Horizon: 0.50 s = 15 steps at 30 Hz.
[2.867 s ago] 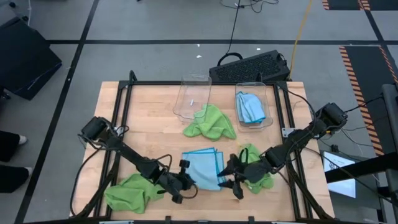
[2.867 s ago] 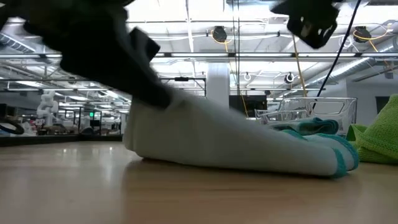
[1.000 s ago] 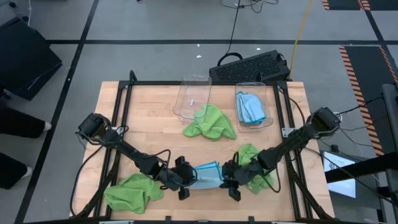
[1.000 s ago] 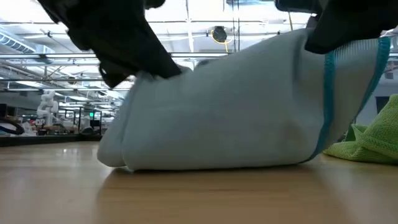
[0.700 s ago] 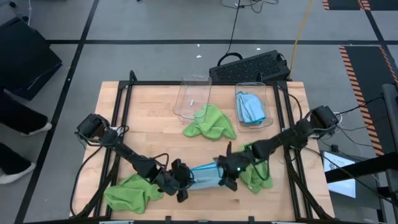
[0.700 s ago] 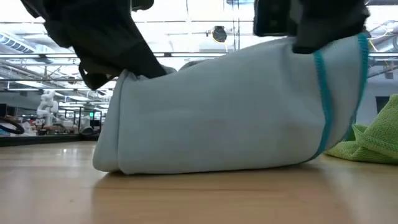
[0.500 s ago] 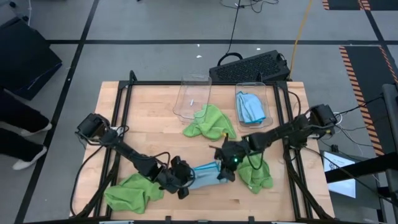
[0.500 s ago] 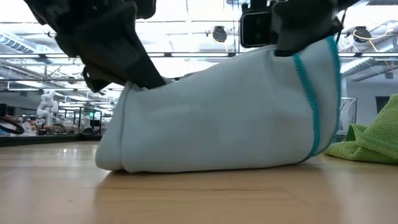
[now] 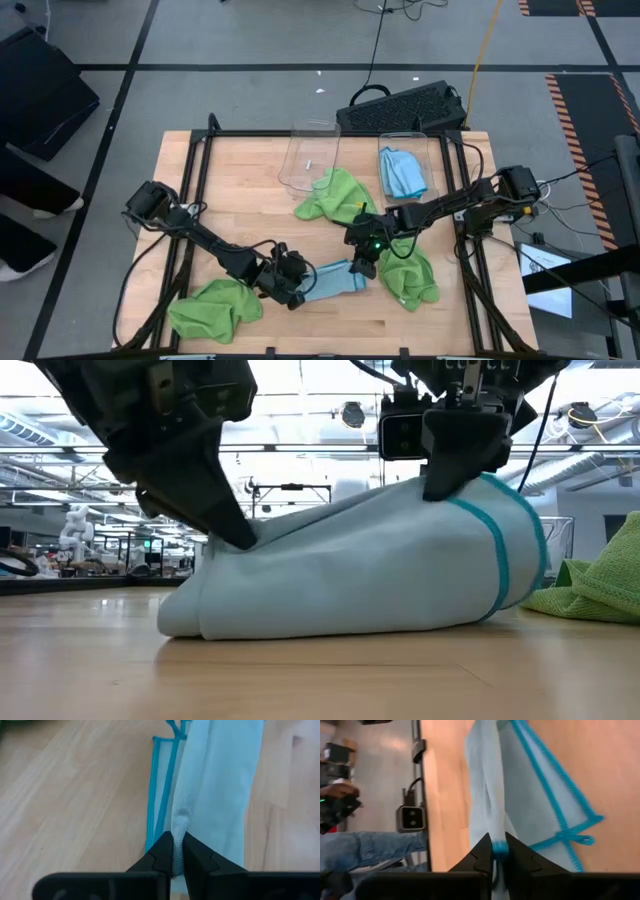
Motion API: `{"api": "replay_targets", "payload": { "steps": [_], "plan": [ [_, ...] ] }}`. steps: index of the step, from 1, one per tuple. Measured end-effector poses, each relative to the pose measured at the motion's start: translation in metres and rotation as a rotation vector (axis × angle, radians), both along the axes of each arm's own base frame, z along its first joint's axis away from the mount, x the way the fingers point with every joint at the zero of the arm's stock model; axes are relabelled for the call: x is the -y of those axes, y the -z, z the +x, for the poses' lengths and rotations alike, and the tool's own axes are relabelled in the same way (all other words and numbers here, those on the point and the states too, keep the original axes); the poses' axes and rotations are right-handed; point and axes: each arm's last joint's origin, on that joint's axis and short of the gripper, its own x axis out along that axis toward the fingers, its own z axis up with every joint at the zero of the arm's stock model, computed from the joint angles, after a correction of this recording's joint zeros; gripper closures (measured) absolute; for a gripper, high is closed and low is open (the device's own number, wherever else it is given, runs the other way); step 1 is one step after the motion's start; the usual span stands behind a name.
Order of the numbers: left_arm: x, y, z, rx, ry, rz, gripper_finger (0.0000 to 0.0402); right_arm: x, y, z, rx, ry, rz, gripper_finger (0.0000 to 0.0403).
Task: Fold microfiber towels
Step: Fold the blue microfiber towel
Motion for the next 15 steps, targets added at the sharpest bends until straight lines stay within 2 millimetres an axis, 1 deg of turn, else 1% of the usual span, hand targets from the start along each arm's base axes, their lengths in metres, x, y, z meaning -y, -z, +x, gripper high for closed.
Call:
{"api": "replay_targets", "payload": {
  "steps": [5,7,12,15],
  "plan": [
    [0.0005,0.0011,-0.0011,-0.007,-0.002,-0.004,0.0365,-0.0003,0.0015,-0.0004,-0.002,0.049,-0.061,0.0345],
    [0.0007,0.0009,-0.0008,-0.003,-0.002,-0.006,0.0357,0.0004,0.0024,-0.0009,-0.01,0.065,-0.081,0.0326],
    [0.0003,0.0011,-0.0009,-0.006,-0.01,-0.009,0.0304,0.0051,0.0035,-0.001,-0.023,0.089,-0.097,0.0281],
    [-0.0022,0.0003,-0.0031,-0.026,-0.033,-0.013,0.027,0.0084,0.0023,-0.0033,-0.045,0.104,-0.097,0.0263]
  ]
}}
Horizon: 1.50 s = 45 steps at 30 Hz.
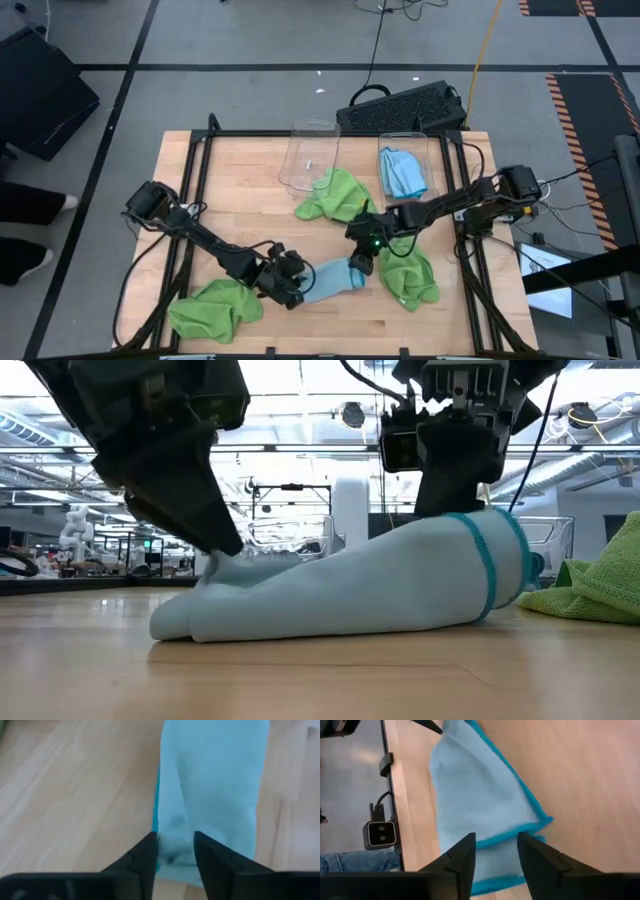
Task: Fold microfiber towels
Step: Fold the blue microfiber towel
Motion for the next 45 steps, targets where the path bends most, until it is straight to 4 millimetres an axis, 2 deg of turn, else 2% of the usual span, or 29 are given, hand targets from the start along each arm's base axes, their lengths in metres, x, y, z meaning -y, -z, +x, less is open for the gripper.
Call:
{"api": "replay_targets", "payload": {
  "steps": [4,9,13,16,20,24,30,34,37,40,45],
  "plan": [
    [-0.006,-0.019,-0.007,0.009,-0.033,-0.027,0.0239,0.004,-0.012,-0.005,0.013,0.032,-0.015,0.0257],
    [-0.019,-0.051,-0.013,0.092,-0.098,-0.081,0.0233,0.004,-0.037,-0.008,0.139,0.075,-0.007,0.0258],
    [-0.021,-0.067,-0.005,0.228,-0.104,-0.143,0.0247,-0.011,-0.053,-0.003,0.324,0.02,0.005,0.0273],
    [-0.015,-0.066,0.005,0.307,-0.074,-0.159,0.0264,-0.027,-0.056,0.0,0.497,-0.023,-0.065,0.03],
    [-0.005,-0.045,0.019,0.328,-0.037,-0.155,0.0292,-0.043,-0.034,-0.002,0.619,0.01,-0.152,0.0351],
    [0.009,-0.017,0.026,0.312,0.012,-0.125,0.0328,-0.049,-0.004,-0.007,0.623,0.029,-0.215,0.0396],
    [0.022,0.027,0.037,0.294,0.07,-0.133,0.0388,-0.054,0.043,-0.005,0.561,-0.04,-0.284,0.0401],
    [0.024,0.055,0.038,0.214,0.116,-0.151,0.0393,-0.057,0.074,-0.004,0.498,-0.095,-0.333,0.0402],
    [0.025,0.062,0.038,0.185,0.115,-0.161,0.0383,-0.057,0.09,-0.004,0.46,-0.11,-0.349,0.0402],
    [0.025,0.064,0.037,0.163,0.124,-0.153,0.0379,-0.058,0.099,-0.004,0.445,-0.118,-0.366,0.0402],
    [0.022,0.051,0.035,0.147,0.175,-0.174,0.039,-0.059,0.093,-0.005,0.454,-0.125,-0.36,0.0402]
  ]
}}
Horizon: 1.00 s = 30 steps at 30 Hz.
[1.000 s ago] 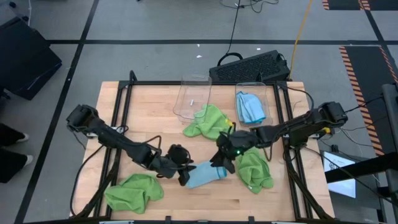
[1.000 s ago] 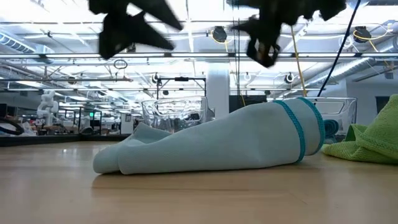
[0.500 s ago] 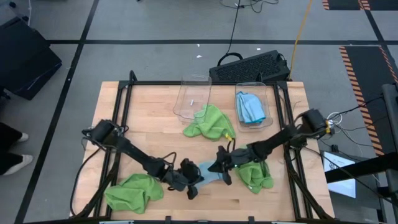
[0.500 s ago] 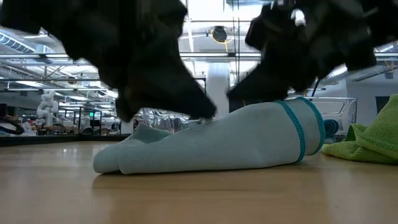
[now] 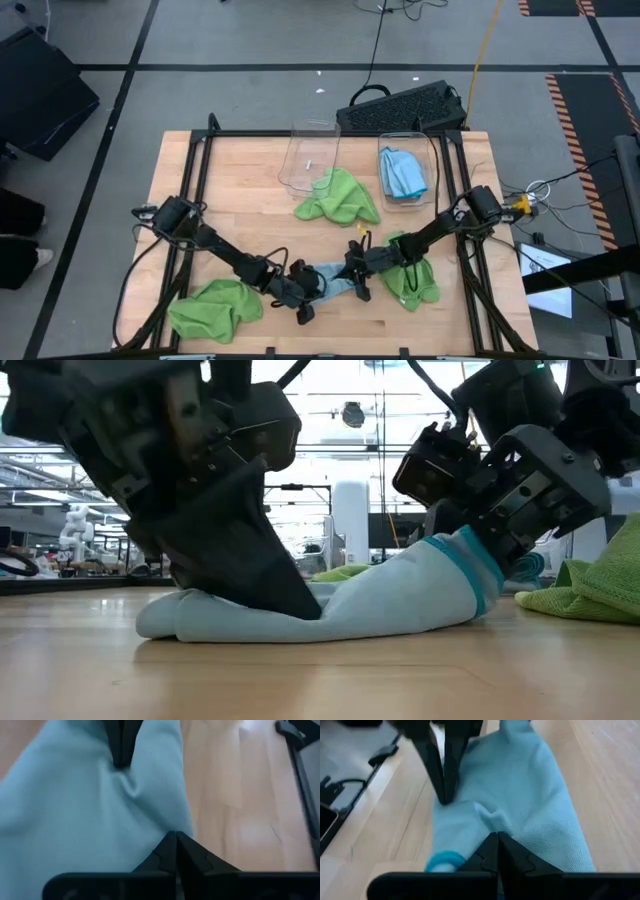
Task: Fold microfiber towels
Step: Fold the blue microfiber towel, then put the blue microfiber towel into the right transparent bin
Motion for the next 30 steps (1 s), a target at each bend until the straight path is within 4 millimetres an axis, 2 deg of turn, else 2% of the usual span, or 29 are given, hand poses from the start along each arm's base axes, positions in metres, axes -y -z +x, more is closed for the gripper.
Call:
{"api": "replay_targets", "payload": {
  "steps": [3,7,10,13,18,22,25,30],
  "plan": [
    [-0.004,-0.016,-0.002,-0.029,0.025,-0.077,0.0398,0.0,-0.012,-0.003,0.002,-0.005,0.0,0.0403],
    [-0.01,-0.043,-0.008,-0.045,-0.005,-0.147,0.0388,0.003,-0.04,-0.007,0.014,-0.001,0.0,0.0403],
    [-0.011,-0.061,-0.01,0.043,0.006,-0.089,0.0356,0.006,-0.056,-0.015,-0.011,0.019,-0.025,0.0403],
    [-0.008,-0.074,-0.009,0.147,0.038,-0.007,0.0303,0.011,-0.071,-0.021,-0.025,0.026,-0.03,0.0403],
    [-0.005,-0.06,-0.007,0.133,0.057,0.07,0.0191,0.016,-0.089,-0.034,-0.063,0.037,-0.03,0.0403],
    [0.003,-0.044,-0.012,0.072,0.088,0.125,0.0132,0.011,-0.097,-0.044,-0.094,0.034,0.003,0.0403],
    [0.009,-0.037,-0.021,0.013,0.157,0.201,0.0119,0.003,-0.096,-0.048,-0.109,0.014,0.018,0.0403],
    [0.021,-0.033,-0.038,-0.06,0.287,0.319,0.0126,-0.008,-0.088,-0.059,-0.153,0.0,0.05,0.0403]
  ]
}}
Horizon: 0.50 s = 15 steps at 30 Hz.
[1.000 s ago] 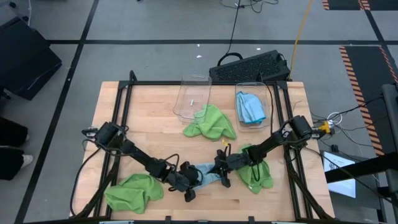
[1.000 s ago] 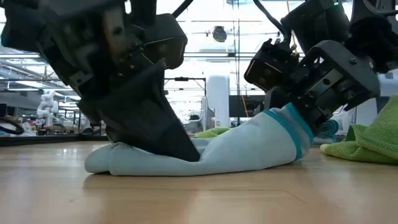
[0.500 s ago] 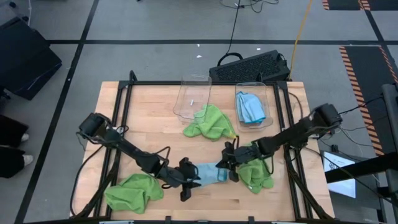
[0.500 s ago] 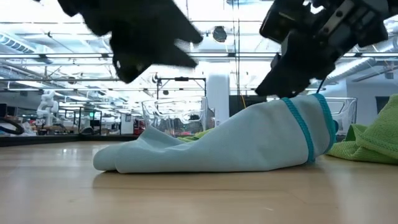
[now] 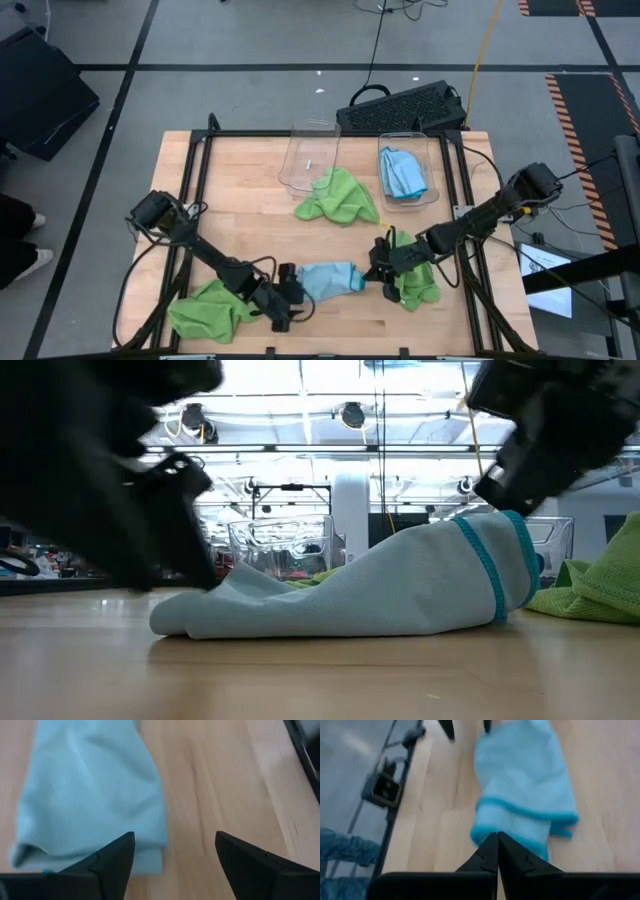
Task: Fold microfiber towels
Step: Put the blue microfiber towel into the right transparent bin
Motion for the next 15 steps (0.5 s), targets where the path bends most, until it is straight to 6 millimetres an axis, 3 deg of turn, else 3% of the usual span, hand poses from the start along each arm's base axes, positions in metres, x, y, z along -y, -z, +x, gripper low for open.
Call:
{"api": "replay_targets", "payload": {
  "steps": [6,11,15],
  "plan": [
    [0.009,0.001,-0.012,0.032,0.095,0.203,0.0128,-0.002,0.012,-0.011,-0.013,0.001,0.022,0.0403],
    [0.004,0.0,-0.006,0.074,0.135,0.313,0.0128,-0.001,0.017,-0.014,-0.023,0.044,0.086,0.0403],
    [-0.004,0.01,0.001,0.04,0.162,0.325,0.0128,-0.001,0.016,-0.014,-0.019,0.049,0.087,0.0403]
  ]
}}
